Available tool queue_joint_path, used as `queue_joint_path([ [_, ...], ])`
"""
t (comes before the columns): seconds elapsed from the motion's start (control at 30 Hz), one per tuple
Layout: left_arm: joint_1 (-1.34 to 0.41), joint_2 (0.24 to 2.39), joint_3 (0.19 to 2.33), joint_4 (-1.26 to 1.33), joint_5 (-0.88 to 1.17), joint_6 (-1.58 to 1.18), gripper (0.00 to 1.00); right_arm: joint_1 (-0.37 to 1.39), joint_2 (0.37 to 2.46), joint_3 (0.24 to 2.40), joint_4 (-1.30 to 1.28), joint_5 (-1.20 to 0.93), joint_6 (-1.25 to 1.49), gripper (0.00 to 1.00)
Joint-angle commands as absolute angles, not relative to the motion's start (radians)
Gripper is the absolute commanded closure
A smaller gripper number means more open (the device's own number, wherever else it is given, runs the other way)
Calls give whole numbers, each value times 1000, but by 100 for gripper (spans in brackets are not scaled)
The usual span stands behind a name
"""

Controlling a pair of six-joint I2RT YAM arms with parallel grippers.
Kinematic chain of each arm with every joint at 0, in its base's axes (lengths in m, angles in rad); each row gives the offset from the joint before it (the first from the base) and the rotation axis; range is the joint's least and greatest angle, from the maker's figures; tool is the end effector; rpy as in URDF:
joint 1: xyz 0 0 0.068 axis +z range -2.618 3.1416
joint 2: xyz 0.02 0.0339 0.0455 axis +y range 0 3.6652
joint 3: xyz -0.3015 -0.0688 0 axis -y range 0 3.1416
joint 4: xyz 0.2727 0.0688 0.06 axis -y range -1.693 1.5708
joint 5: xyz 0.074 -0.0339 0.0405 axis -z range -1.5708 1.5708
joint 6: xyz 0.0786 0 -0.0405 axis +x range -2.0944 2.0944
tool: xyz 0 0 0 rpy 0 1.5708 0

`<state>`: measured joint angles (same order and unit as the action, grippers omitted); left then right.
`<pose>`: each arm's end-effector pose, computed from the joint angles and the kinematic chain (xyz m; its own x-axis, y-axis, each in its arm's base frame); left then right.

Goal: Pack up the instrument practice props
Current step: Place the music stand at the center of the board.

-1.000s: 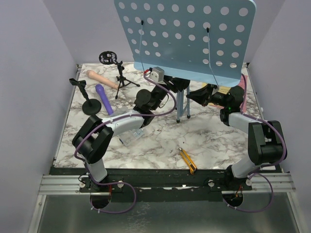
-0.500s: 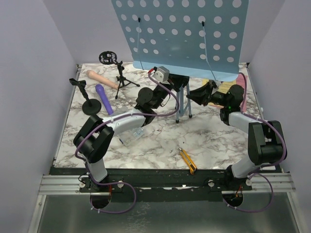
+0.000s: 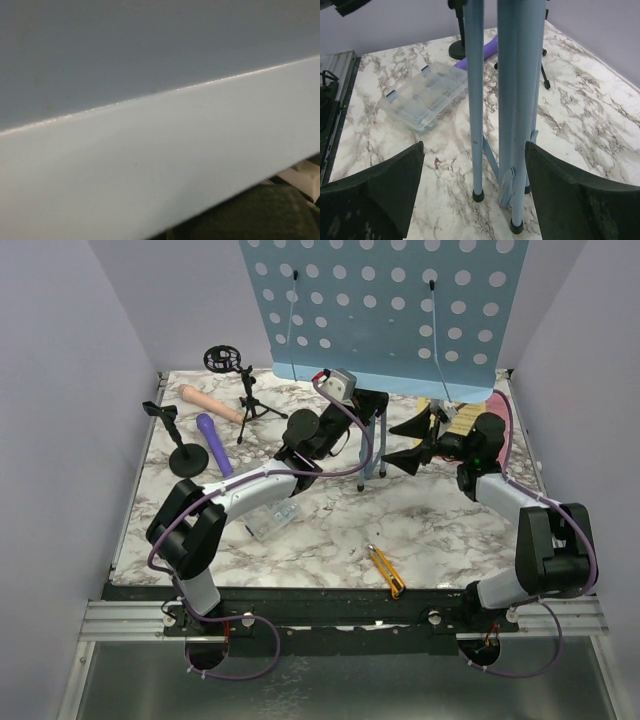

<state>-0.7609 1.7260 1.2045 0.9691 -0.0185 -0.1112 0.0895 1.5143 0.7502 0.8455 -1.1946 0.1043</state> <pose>0.3417 -0.3234 0.3936 0.2363 -0.3782 -0.8950 0.7080 0.6979 -0.1080 0.3360 0.1036 0.2775 -0.0190 0.0367 -0.9991 -0.9594 0.2808 0.0286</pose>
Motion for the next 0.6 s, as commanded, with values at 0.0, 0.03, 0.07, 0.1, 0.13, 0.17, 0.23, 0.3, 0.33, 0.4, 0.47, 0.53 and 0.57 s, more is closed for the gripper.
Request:
queue_joint_path([
  [0.0,-763,1618,1256,934,-38,-116,100,77,1437,799,631,-1276,-29,15],
  [0.03,-762,1608,1256,924,-33,-117,100,73,1425,807,583,-1286,-71,15],
  [0.07,-762,1594,1256,914,-27,-120,100,71,1409,811,536,-1298,-111,15],
  [0.1,-763,1581,1255,905,-22,-122,100,67,1395,814,496,-1307,-150,15],
  [0.13,-762,1568,1252,897,-20,-126,100,63,1384,814,479,-1312,-167,15],
  [0.17,-762,1553,1247,888,-19,-132,100,59,1371,811,472,-1321,-174,15],
  [0.23,-763,1520,1233,873,-12,-140,100,53,1354,803,471,-1335,-186,15],
  [0.3,-764,1488,1214,860,-10,-143,100,45,1346,794,471,-1354,-200,15],
  [0.33,-763,1472,1204,855,-8,-144,100,42,1345,791,470,-1367,-206,15],
  [0.4,-765,1437,1180,843,-4,-149,100,31,1348,787,469,-1398,-217,15],
  [0.47,-768,1402,1157,830,-1,-155,100,23,1348,782,469,-1420,-222,15],
  [0.53,-770,1361,1136,806,18,-169,100,17,1347,778,471,-1428,-226,14],
  [0.57,-771,1342,1129,790,31,-178,100,14,1347,777,471,-1427,-229,15],
])
